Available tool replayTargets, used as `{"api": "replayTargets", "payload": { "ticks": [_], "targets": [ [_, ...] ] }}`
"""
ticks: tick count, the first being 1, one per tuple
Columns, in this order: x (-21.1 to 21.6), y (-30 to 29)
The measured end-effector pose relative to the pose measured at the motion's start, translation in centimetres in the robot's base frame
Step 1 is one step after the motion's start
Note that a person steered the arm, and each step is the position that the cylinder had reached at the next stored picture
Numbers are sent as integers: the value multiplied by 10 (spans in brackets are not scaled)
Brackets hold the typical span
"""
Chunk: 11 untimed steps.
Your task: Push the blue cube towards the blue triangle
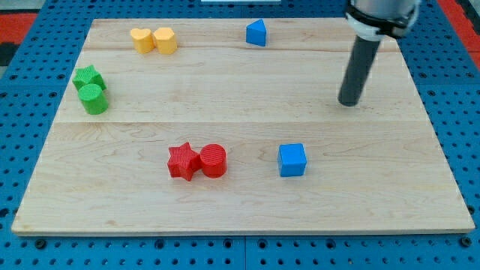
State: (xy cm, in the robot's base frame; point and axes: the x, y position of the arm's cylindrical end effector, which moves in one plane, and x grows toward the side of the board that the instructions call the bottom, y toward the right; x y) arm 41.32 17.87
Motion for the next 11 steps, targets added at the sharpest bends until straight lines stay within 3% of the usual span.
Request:
{"api": "replayTargets", "payload": {
  "ticks": [2,3,4,5,8,11],
  "targets": [
    [86,1],
    [145,-21],
    [179,-49],
    [171,-81],
    [88,-136],
    [11,-139]
  ]
}}
